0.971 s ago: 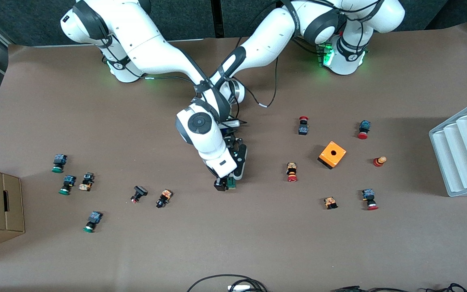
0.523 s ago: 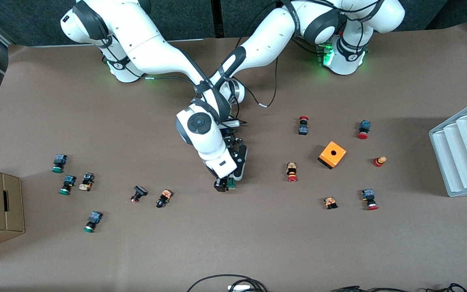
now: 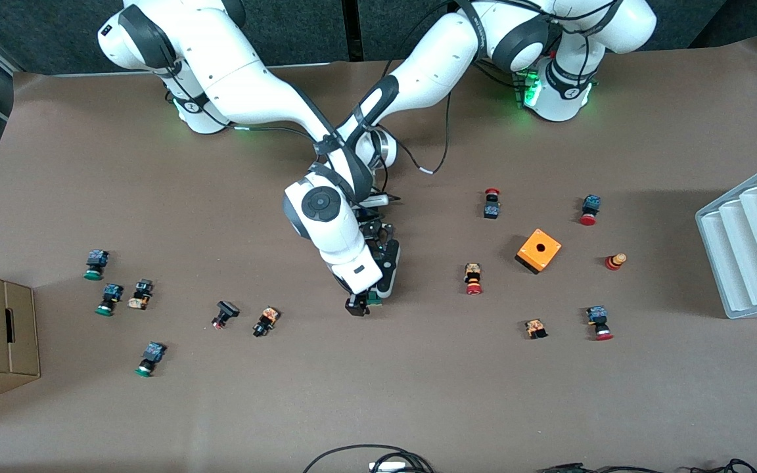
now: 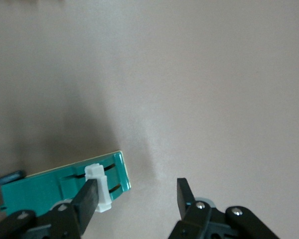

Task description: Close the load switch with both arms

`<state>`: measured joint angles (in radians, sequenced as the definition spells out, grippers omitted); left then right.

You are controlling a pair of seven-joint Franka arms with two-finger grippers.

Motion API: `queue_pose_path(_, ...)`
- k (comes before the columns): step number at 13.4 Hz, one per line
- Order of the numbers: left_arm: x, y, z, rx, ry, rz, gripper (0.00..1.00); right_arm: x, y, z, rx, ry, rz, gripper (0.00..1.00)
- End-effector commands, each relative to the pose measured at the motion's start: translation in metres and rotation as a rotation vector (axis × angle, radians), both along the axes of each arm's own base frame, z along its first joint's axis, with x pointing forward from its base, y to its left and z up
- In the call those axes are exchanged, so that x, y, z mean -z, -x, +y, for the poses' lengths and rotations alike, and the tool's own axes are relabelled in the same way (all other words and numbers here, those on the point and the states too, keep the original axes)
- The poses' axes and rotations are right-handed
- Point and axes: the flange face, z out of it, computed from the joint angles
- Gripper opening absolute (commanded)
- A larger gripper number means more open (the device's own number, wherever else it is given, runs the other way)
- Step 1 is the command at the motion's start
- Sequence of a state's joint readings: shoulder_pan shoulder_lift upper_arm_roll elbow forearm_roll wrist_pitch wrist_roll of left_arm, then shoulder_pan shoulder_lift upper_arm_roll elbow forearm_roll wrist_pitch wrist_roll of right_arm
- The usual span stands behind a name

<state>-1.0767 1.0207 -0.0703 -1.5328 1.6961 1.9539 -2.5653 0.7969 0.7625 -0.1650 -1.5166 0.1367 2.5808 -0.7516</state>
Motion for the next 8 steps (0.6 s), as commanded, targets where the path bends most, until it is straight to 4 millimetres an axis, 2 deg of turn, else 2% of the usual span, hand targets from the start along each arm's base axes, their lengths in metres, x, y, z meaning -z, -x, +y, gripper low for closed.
queue_pose_path(1,0.01,-0.003,0.001,-0.001,0.006,0.003,0.43,0.008,-0.014,0.007,0.009,-0.03,-0.024,0.72)
queue_pose_path(8,0.01,-0.003,0.001,-0.001,0.006,0.003,0.43,0.019,-0.026,0.003,0.018,-0.027,-0.032,0.72)
